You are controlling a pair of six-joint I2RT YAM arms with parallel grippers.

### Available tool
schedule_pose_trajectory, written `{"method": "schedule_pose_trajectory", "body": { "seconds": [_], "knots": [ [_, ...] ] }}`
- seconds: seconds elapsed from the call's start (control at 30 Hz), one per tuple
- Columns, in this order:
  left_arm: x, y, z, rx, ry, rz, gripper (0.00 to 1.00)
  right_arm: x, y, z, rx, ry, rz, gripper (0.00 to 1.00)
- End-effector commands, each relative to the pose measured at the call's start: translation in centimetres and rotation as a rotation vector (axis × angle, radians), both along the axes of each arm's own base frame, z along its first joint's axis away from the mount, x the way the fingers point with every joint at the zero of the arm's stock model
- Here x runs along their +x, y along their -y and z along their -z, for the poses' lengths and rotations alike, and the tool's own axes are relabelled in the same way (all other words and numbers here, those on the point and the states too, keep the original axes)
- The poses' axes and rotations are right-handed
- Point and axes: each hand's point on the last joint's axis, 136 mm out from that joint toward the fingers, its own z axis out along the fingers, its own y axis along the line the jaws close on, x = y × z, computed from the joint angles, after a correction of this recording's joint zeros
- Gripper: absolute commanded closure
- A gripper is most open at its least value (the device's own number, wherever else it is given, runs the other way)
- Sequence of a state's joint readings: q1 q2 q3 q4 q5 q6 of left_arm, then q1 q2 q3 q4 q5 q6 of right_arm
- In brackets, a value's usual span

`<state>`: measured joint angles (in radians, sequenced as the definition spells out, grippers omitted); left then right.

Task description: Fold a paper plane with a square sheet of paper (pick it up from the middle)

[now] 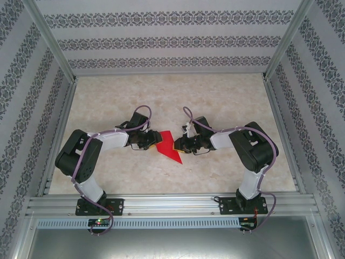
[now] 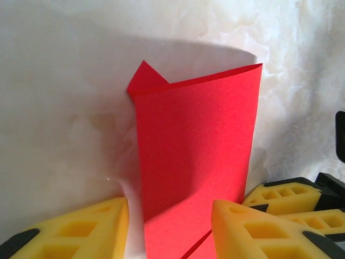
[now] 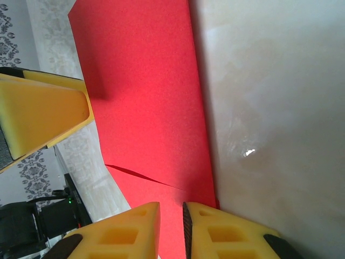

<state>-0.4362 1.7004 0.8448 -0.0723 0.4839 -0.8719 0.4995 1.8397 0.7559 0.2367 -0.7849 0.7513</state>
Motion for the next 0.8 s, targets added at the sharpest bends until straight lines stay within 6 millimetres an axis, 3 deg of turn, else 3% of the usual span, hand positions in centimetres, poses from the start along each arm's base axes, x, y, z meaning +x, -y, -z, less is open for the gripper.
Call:
{"method": "schedule_pose_trajectory", "body": {
  "seconds": [0.0,0.4,0.53,0.6,0.77],
  "knots": [
    [1.5,0.9,-1.4,-0.059,0.036,-0.006,0.56,-1.7,1.2,4.7,-0.122,-0.055,0.011,0.79],
    [1.9,2.0,-1.7,-0.133,0.034,-0.003,0.62,-1.6,1.1,4.6,-0.119,-0.049,0.011,0.79],
    [1.8,2.1,-1.6,-0.141,0.019,0.0,0.73,-1.4,0.9,4.3,-0.108,-0.044,0.01,0.78],
    [1.7,2.0,-1.5,-0.135,0.003,-0.007,0.81,-1.0,0.7,3.7,-0.093,-0.027,0.01,0.77],
    [1.7,1.8,-1.9,-0.125,-0.018,-0.031,0.89,0.2,-0.1,0.3,-0.034,0.079,0.014,0.75]
  ]
}}
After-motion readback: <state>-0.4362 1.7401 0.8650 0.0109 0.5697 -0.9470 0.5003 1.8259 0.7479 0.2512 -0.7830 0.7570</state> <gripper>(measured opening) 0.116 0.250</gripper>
